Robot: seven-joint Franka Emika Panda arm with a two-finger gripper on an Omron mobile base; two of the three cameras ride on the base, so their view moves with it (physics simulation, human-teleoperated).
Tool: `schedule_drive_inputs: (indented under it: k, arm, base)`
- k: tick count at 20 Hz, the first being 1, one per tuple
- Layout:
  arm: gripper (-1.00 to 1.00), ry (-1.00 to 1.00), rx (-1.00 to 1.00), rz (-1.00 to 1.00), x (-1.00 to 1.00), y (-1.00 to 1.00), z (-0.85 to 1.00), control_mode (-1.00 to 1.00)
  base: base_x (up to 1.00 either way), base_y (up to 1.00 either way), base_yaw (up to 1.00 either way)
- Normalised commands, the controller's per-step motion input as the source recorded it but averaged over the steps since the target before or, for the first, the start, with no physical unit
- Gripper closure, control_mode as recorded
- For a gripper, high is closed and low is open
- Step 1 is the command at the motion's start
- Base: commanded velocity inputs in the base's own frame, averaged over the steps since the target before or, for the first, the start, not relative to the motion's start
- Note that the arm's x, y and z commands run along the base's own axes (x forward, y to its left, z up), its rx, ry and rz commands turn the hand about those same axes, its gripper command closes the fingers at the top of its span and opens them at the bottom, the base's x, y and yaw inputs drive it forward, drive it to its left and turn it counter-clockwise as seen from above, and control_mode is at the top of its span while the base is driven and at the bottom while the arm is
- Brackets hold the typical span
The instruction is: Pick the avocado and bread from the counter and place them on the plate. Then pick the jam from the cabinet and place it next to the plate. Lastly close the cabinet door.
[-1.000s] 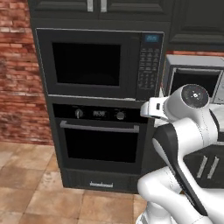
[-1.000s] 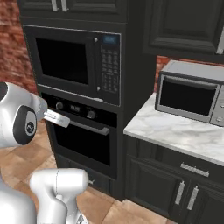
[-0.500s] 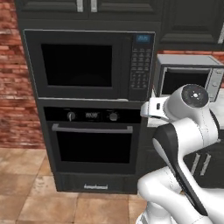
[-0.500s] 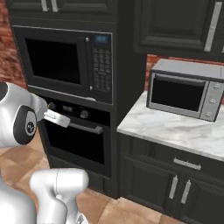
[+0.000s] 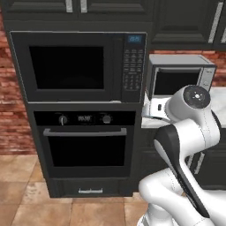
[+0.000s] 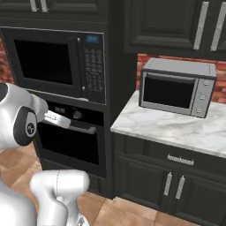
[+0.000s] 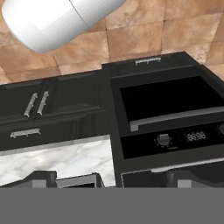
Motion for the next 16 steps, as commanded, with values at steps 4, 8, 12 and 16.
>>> schedule_drive_inputs:
  k: [4, 8, 12, 16]
  arm:
    - [-1.00, 0.00, 0.00, 0.00, 0.00, 0.00, 0.00, 1.00]
    - [-1.00, 0.00, 0.00, 0.00, 0.00, 0.00, 0.00, 1.00]
    - [-1.00, 0.00, 0.00, 0.00, 0.00, 0.00, 0.00, 1.00]
    - [-1.00, 0.00, 0.00, 0.00, 0.00, 0.00, 0.00, 1.00]
  base:
    - [0.01, -0.33, -0.16]
    - [0.03, -0.41, -0.12]
    - [0.07, -0.46, -0.09]
    - [0.13, -0.47, -0.07]
